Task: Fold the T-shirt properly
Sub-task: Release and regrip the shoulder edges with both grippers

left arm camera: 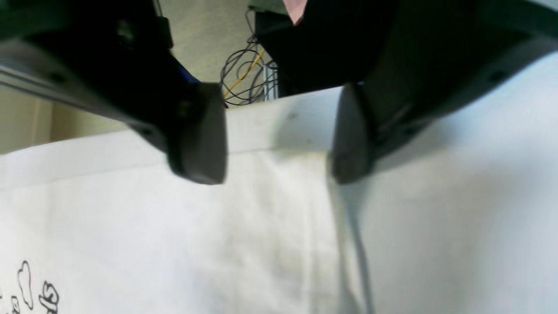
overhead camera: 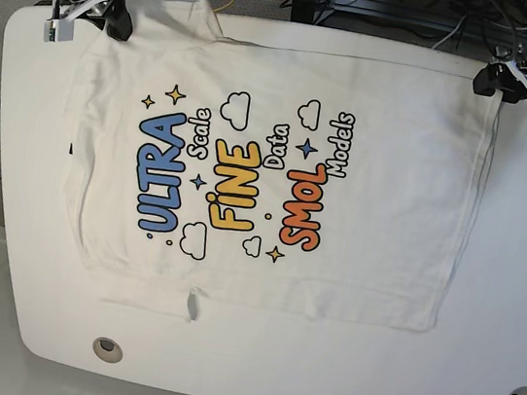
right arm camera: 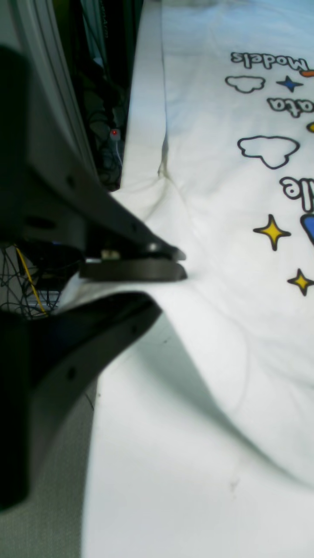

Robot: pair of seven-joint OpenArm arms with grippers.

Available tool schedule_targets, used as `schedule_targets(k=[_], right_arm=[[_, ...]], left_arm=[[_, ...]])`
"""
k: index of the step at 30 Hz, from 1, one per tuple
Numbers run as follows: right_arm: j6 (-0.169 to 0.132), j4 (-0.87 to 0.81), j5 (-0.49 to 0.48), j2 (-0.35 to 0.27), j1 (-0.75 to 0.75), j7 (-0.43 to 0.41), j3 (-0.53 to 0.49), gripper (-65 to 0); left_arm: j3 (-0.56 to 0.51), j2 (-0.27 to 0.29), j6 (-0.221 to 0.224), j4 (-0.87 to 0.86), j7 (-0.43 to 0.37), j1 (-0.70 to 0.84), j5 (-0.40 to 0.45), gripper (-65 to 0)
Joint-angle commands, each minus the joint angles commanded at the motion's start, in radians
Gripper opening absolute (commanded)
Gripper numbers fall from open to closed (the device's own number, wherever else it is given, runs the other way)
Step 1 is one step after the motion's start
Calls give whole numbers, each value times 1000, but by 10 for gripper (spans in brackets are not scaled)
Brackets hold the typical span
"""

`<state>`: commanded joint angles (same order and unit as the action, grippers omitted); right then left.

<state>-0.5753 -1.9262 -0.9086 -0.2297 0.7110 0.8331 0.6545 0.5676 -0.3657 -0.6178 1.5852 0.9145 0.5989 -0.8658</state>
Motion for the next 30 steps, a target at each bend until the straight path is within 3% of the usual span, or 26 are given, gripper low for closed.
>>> schedule_targets(k=[7, 13, 15, 17, 21, 25, 27, 29, 30], right_arm=[[-8, -1, 7, 0, -1, -1, -1, -650], [-7, -1, 6, 0, 1, 0, -1, -650], [-7, -3, 6, 0, 1, 0, -1, -650], [-7, 0, 8, 0, -1, 1, 2, -650], [-9, 0, 9, 0, -2, 1, 2, -650], [-10, 0, 10, 0, -3, -1, 0, -650], [-9, -1, 10, 0, -3, -1, -1, -650], [-10, 3, 17, -1, -6, 0, 1, -650], [-10, 4, 18, -1, -7, 0, 2, -650]], left_arm=[[2, -4, -37, 6, -7, 3, 8, -385], [1, -8, -43, 7, -12, 2, 7, -352], [0, -8, -44, 8, -20, 1, 8, -321], [9, -8, -44, 2, -51, 3, 2, -188], [-3, -7, -43, 2, -60, 1, 10, -166], [-21, -6, -40, 2, -66, -3, 21, -203], [-31, -5, -38, 1, -67, -5, 26, -252], [-38, -3, -42, 0, -70, -9, 20, -383], [-39, -3, -41, 0, -71, -10, 20, -418]])
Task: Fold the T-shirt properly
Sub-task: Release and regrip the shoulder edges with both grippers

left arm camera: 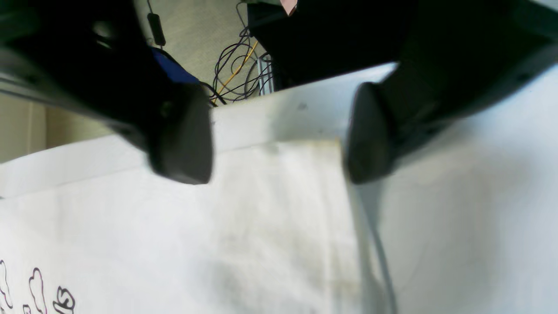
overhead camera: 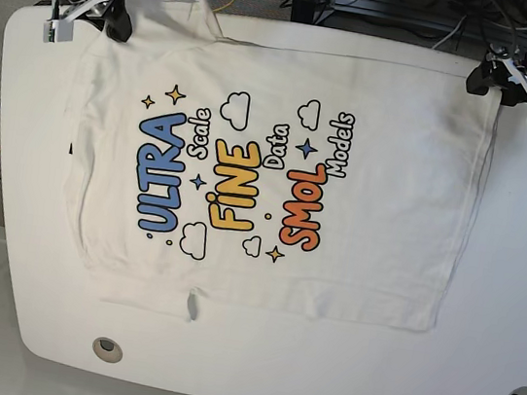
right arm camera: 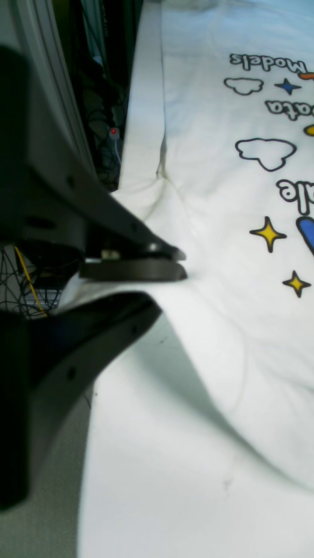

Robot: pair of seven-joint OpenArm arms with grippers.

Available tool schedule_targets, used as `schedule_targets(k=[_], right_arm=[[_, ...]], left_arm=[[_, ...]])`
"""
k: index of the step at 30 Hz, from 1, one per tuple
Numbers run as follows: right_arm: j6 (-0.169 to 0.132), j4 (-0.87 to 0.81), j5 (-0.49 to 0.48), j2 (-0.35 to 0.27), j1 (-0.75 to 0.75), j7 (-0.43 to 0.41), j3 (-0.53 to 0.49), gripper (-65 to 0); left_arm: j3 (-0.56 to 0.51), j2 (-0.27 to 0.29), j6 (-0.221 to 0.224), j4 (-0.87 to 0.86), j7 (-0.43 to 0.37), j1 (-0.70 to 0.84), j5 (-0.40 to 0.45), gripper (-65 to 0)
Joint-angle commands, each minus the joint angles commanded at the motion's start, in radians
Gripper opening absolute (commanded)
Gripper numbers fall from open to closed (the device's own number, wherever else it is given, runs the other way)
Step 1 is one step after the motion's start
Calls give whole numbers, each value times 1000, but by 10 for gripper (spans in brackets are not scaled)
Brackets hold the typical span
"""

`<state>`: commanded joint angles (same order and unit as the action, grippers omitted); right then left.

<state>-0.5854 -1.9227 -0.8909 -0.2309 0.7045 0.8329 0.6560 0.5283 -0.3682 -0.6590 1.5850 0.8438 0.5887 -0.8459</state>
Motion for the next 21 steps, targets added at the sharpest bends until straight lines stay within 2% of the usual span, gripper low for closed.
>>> schedule_targets(k=[5, 9, 11, 19, 20, 21], right_arm=[[0, -1, -3, 1, 0, 2, 3, -650], [0, 2, -7, 1, 1, 4, 6, -650], [4, -3, -2, 1, -1, 4, 6, -650], [-2, 1, 4, 0, -5, 0, 3, -650], [-2, 2, 5, 0, -6, 0, 3, -650], [-2, 4, 7, 0, -6, -1, 4, -650]], left_arm=[[2, 1, 1, -1, 1, -1, -7, -569], [6, 4, -4, -4, 8, -5, -17, -650], [10, 2, -21, 7, 25, -9, -30, -650], [5, -3, -39, 11, 33, -13, -32, -650], [4, -3, -39, 13, 33, -14, -31, -642], [3, -4, -39, 14, 33, -14, -30, -608]])
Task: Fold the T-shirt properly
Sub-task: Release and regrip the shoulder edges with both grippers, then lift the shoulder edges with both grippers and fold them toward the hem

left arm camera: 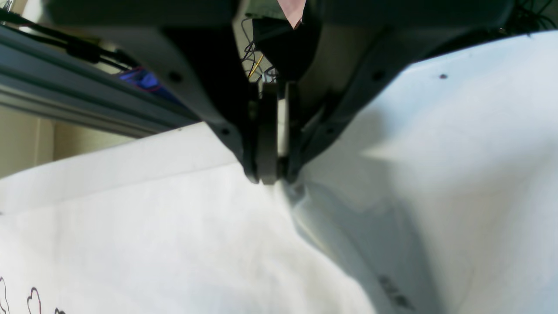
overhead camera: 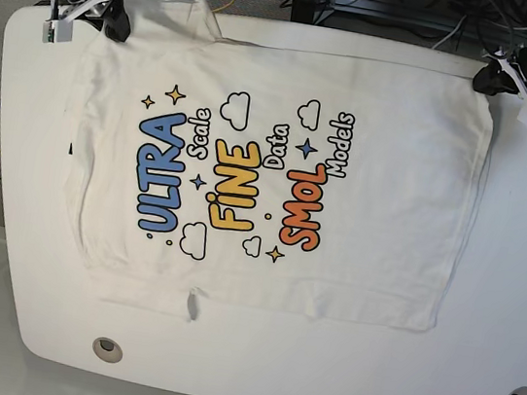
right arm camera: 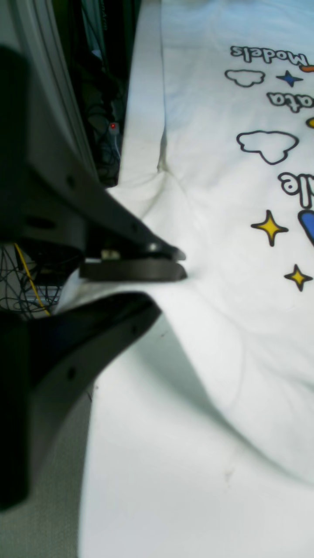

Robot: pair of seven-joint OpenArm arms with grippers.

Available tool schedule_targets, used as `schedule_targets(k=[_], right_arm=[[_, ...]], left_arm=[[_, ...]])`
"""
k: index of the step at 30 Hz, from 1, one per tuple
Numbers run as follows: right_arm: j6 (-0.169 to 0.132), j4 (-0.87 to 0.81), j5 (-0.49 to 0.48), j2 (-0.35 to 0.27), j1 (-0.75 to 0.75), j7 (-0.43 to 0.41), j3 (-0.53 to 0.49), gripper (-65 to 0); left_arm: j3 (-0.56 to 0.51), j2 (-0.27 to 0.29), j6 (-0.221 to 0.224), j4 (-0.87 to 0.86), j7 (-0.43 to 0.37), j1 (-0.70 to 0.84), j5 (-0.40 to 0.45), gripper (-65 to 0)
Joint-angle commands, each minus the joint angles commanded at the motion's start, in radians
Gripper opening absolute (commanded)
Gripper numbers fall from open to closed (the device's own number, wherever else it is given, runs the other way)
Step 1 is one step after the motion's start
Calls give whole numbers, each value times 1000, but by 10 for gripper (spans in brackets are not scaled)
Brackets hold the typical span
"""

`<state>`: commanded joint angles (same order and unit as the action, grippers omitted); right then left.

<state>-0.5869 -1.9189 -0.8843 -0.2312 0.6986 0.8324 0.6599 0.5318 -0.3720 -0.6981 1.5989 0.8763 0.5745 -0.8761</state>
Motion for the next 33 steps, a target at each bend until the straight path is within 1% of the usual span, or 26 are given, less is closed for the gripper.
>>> schedule_targets(k=[2, 4, 6, 8, 10, 12, 14, 15, 24, 26, 33], right_arm=[[0, -4, 4, 1, 2, -2, 3, -650], [1, -3, 6, 1, 1, -2, 2, -650], [2, -4, 6, 1, 2, -2, 2, -650], [2, -6, 4, 1, 3, -3, 3, -650], [2, -7, 4, 0, 5, -3, 4, -650], [2, -10, 1, 0, 6, -2, 5, -650], [-2, -12, -5, 0, 5, -3, 9, -650], [-2, -12, -5, 0, 5, -2, 9, -650], [-5, -30, -7, 1, 4, -5, 27, -650], [-17, -44, -3, -2, -31, -4, 35, -650], [-29, -54, -4, -4, -90, -4, 41, -650]], left_arm=[[-3, 2, 0, -5, -8, 1, 13, -448], [-5, 2, 0, -5, -10, 2, 14, -383], [-6, 2, 0, -4, -10, 3, 15, -342], [-8, 2, 1, -3, -10, 2, 15, -337], [-6, 3, 2, -4, -12, 2, 14, -379], [-6, 3, 3, -4, -13, 1, 10, -478], [2, 5, 13, -3, -8, 7, 7, -615], [4, 5, 14, -3, -4, 8, 6, -650], [43, 6, 15, 0, -12, 13, -4, -650], [46, 4, 19, 12, -12, -10, 3, -650], [52, 2, 9, 22, -16, -48, 8, -650]])
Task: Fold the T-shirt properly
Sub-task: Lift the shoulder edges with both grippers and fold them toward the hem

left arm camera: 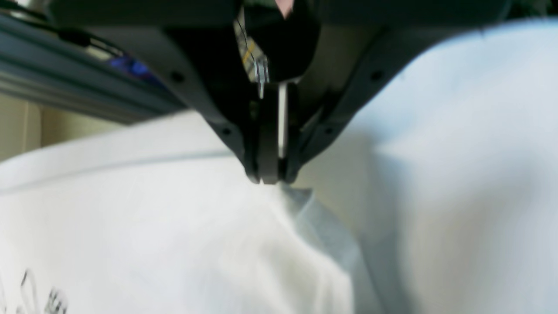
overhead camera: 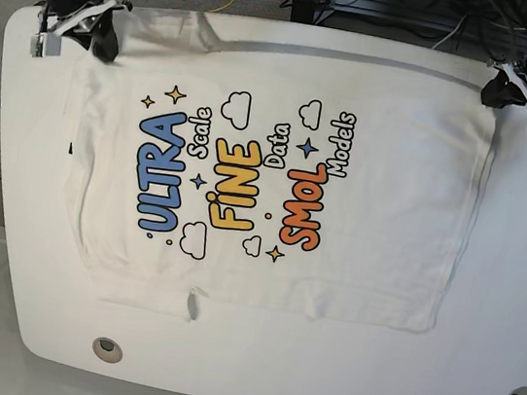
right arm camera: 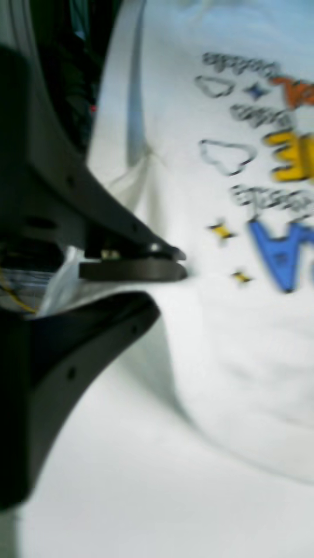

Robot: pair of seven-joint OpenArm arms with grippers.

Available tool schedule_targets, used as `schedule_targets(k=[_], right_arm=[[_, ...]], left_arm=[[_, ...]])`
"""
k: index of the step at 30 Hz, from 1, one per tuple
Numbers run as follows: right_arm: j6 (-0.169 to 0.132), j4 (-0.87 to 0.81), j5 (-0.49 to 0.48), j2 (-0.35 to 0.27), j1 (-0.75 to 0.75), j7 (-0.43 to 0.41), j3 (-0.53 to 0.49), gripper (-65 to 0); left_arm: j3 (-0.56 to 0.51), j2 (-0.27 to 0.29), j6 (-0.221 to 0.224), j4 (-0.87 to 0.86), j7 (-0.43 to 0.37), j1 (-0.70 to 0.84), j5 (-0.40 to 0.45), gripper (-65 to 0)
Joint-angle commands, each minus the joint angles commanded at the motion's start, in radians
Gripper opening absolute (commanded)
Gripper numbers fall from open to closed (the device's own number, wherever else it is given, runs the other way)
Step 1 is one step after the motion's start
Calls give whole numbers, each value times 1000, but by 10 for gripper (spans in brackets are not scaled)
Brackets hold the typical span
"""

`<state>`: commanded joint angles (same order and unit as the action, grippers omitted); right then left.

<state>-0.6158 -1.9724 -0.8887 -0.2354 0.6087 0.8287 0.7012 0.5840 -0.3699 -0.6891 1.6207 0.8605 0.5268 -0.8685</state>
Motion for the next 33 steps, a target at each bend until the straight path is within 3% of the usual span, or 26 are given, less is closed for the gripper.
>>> schedule_targets(k=[5, 13, 23, 27, 33], right_arm=[[-7, 21, 6, -12, -76, 10, 1, -650], [-9, 21, 20, -13, -43, 8, 2, -650], [-10, 9, 36, -10, -33, -4, 12, -650], [-14, 7, 43, -13, -107, -5, 10, -650], [-13, 20, 37, -13, -148, -6, 6, -650]], left_arm=[[-1, -1, -9, 36, 0, -51, 12, -650], [9, -1, -9, 83, 10, -14, 0, -650], [112, 5, -9, 148, 68, 15, -6, -650], [171, 17, -9, 143, 108, -51, -1, -650], [146, 15, -9, 139, 99, -94, 1, -650]])
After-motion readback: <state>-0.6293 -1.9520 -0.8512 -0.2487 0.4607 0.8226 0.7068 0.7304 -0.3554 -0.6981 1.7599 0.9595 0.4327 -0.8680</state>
